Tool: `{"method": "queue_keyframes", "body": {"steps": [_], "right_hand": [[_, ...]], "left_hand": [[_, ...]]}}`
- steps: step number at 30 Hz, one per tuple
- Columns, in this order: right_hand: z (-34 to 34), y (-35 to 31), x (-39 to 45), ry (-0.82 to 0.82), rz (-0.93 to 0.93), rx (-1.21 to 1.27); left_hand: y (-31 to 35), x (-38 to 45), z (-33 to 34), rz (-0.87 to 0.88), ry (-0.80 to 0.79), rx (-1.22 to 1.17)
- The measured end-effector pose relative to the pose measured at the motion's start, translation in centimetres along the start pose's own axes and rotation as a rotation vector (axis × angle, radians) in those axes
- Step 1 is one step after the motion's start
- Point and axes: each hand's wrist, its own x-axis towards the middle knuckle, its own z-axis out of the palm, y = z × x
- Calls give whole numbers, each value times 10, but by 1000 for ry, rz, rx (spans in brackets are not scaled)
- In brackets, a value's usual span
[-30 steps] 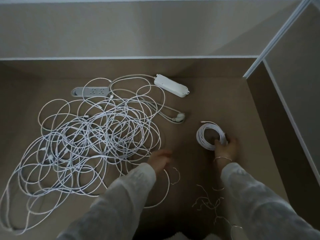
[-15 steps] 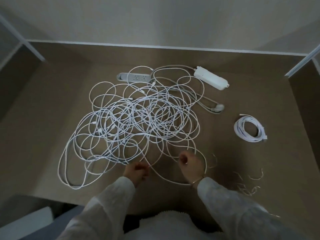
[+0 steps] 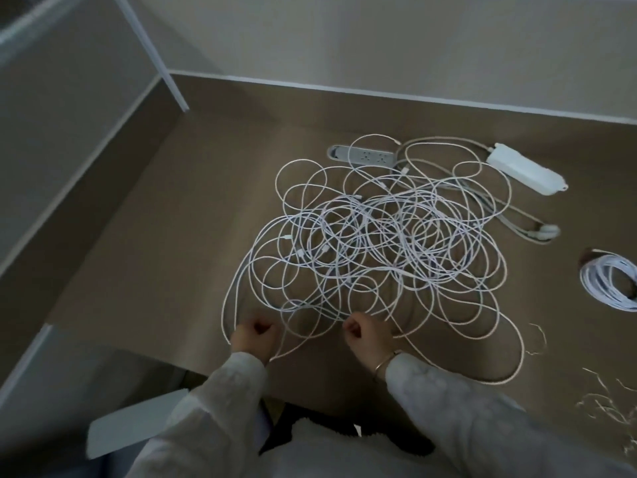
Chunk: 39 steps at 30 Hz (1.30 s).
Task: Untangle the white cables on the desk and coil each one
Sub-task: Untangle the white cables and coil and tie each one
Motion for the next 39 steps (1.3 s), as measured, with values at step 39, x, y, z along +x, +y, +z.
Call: {"method": "queue_keyframes", "body": {"steps": [39], "right_hand": [[28,-89,108,61,99,-22]], "left_hand": [[108,165,5,404,-200,636]]}}
